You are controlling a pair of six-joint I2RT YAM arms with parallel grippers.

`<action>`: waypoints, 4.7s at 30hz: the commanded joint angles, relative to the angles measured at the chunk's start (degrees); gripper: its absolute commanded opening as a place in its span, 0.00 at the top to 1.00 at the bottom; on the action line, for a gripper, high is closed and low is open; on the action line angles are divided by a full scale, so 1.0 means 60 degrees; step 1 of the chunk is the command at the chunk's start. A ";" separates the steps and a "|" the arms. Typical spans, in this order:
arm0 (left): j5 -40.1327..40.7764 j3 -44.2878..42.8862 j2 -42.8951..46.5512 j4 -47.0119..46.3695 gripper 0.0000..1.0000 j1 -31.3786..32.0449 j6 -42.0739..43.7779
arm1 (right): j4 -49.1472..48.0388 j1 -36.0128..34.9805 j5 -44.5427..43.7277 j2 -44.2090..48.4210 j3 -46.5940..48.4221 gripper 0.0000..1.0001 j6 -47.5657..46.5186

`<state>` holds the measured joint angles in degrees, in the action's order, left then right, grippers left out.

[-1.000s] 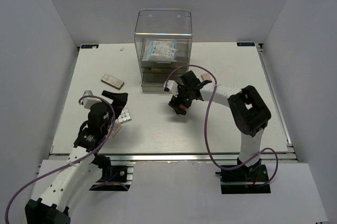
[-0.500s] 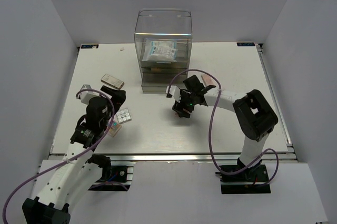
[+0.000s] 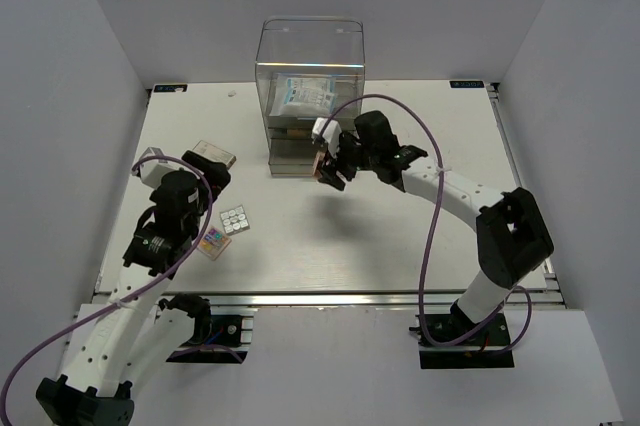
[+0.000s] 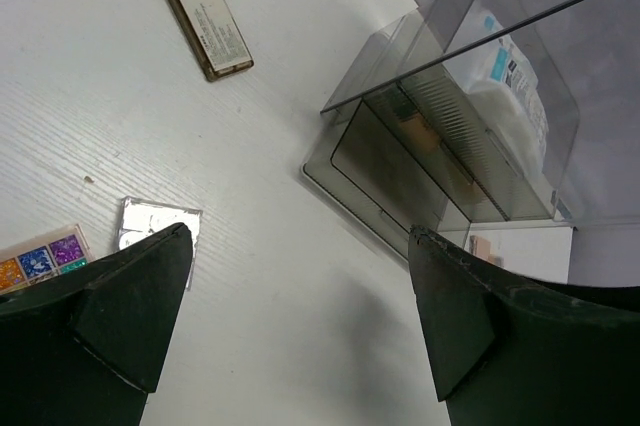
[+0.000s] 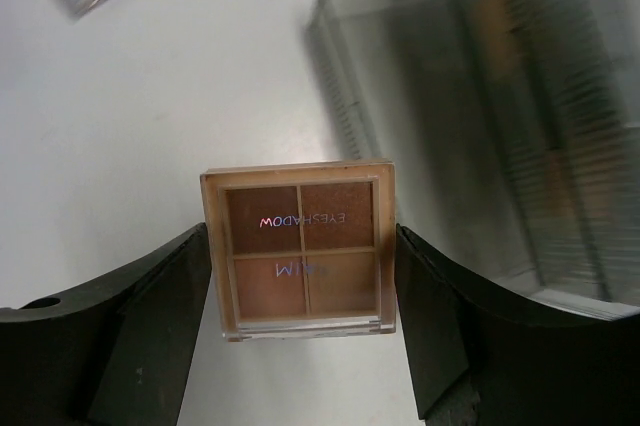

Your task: Organize the makeup

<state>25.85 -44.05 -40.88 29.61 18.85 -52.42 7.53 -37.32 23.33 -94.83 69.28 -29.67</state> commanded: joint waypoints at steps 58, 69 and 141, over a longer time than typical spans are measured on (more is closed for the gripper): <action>0.0116 0.0780 0.0544 0.0105 0.02 -0.0051 -0.0213 | -0.7624 -0.0210 -0.3653 -0.1554 -0.1922 0.84 -0.0855; 0.0116 0.0750 0.0486 0.0119 0.02 -0.0051 -0.0242 | -0.8271 -0.0240 -0.5191 -0.2242 -0.1350 0.77 -0.0856; -0.0601 0.0487 0.0164 -0.0364 0.02 -0.0051 -0.0491 | -0.0535 0.0536 -0.0098 -0.0007 0.0160 0.11 -0.1661</action>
<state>23.55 -39.00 -39.16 28.36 18.85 -55.40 6.66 -35.16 16.32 -102.87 72.42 -36.53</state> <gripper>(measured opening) 0.979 0.894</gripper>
